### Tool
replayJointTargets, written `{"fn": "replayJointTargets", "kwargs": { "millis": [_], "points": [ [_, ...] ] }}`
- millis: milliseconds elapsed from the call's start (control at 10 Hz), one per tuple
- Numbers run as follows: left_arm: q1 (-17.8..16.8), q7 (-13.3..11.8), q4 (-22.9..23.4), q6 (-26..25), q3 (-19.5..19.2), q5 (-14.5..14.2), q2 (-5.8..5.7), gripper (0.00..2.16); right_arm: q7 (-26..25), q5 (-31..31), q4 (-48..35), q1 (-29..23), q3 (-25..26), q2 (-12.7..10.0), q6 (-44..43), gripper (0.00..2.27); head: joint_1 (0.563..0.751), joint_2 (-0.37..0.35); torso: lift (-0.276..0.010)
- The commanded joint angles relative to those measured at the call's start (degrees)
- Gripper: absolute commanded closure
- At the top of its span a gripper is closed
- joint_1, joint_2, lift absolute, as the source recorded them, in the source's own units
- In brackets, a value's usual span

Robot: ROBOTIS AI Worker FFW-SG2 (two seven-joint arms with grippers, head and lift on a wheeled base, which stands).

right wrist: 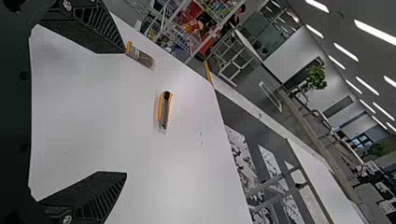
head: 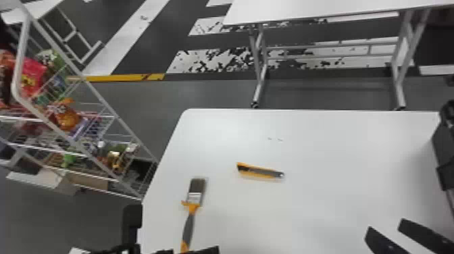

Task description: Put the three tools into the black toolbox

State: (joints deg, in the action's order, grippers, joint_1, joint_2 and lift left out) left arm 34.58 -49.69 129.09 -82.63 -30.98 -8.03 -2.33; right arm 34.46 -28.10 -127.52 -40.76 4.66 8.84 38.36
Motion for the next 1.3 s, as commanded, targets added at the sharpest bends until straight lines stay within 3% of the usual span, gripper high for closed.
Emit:
{"fn": "replayJointTargets", "kwargs": {
  "millis": [0, 100, 200, 600, 800, 900, 1000, 1200],
  "points": [
    [-2.6, -0.2, 2.0, -7.4, -1.2, 2.5, -0.92, 0.07, 0.0, 0.1, 0.1, 0.2, -0.1, 0.2, -0.1, 0.07, 0.695, 0.35, -0.051],
    [-4.3, -0.3, 2.5, -7.4, -1.2, 4.8, -2.06, 0.07, 0.0, 0.0, 0.3, 0.2, 0.0, 0.2, -0.2, 0.07, 0.695, 0.35, -0.051],
    [-6.1, -0.3, 2.5, -7.4, -1.0, 6.4, -4.08, 0.07, 0.1, 0.0, 0.4, 0.3, 0.0, 0.2, -0.4, 0.07, 0.695, 0.35, -0.051],
    [-8.9, 0.3, 0.7, -7.4, 0.4, 13.0, -7.6, 0.08, 0.8, -0.1, 1.2, 1.2, 0.0, 0.2, -1.3, 0.08, 0.695, 0.35, -0.051],
    [-10.7, 2.8, -0.4, -7.4, 2.4, 17.1, -8.39, 0.08, 1.3, -0.6, 1.2, 1.5, 0.0, 0.8, -1.5, 0.08, 0.695, 0.35, -0.051],
    [-12.7, 4.2, -2.2, -7.4, 6.7, 20.0, -10.23, 0.08, 1.5, -0.9, 1.2, 1.5, 0.1, 1.1, -2.0, 0.08, 0.695, 0.35, -0.051],
    [-13.6, 4.6, -3.1, -7.4, 8.8, 22.1, -10.5, 0.08, 1.7, -1.2, 1.2, 1.4, 0.1, 1.2, -2.0, 0.08, 0.695, 0.35, -0.051],
    [-15.2, 4.6, -4.6, -7.4, 10.8, 22.5, -10.23, 0.09, 2.3, -1.7, 1.1, 1.1, 0.6, 1.3, -2.2, 0.08, 0.695, 0.35, -0.051]
  ]
}}
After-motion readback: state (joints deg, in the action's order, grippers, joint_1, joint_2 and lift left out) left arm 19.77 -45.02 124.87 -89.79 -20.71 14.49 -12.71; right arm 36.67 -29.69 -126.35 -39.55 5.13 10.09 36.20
